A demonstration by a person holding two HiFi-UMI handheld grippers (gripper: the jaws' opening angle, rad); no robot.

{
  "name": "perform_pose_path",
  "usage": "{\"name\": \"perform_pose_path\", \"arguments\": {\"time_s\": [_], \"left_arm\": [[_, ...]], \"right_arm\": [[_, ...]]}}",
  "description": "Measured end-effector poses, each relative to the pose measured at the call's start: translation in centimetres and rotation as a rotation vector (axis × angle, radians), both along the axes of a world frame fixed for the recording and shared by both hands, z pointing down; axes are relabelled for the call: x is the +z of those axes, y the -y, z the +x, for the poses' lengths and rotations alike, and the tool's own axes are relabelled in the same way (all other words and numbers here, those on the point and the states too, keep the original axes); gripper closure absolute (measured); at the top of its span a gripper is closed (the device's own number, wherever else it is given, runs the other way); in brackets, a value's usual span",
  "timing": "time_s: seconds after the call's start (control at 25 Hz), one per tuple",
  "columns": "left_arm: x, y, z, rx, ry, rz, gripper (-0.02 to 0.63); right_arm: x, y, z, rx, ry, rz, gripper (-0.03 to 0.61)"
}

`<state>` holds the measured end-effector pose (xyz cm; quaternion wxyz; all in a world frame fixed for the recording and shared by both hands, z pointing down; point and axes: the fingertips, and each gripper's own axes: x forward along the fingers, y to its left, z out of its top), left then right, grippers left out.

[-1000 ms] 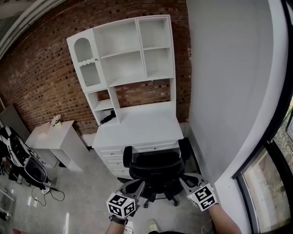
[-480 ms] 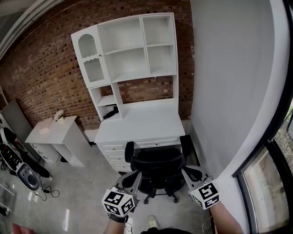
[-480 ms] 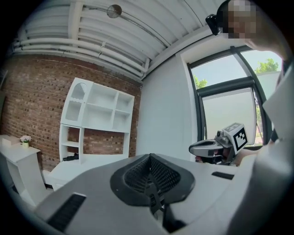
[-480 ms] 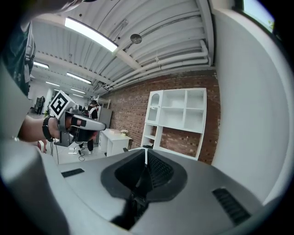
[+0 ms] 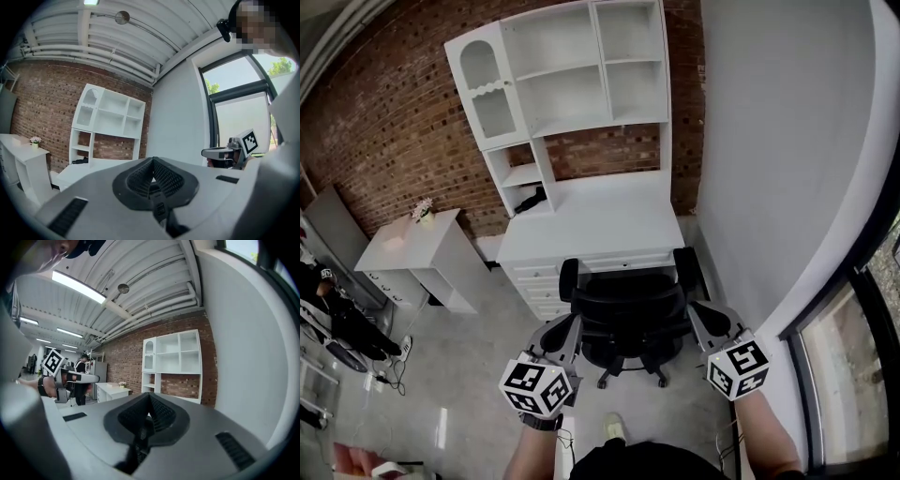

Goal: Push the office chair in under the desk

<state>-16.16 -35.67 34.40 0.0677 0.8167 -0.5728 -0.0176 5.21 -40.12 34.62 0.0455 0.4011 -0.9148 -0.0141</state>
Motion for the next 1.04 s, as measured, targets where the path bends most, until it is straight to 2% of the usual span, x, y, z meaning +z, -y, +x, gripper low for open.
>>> {"name": "perform_pose_path", "arguments": {"time_s": [0.52, 1.04], "left_arm": [[0.9, 0.8, -0.9, -0.01, -0.004, -0.026, 0.607], [0.8, 1.1, -1.4, -0.027, 0.008, -0.014, 0.607]], "right_arm": [[0.5, 0.5, -0.8, -0.007, -0.016, -0.004, 0.574], [0.7, 0.9, -1.0, -0.01, -0.018, 0.0, 0.574]]}}
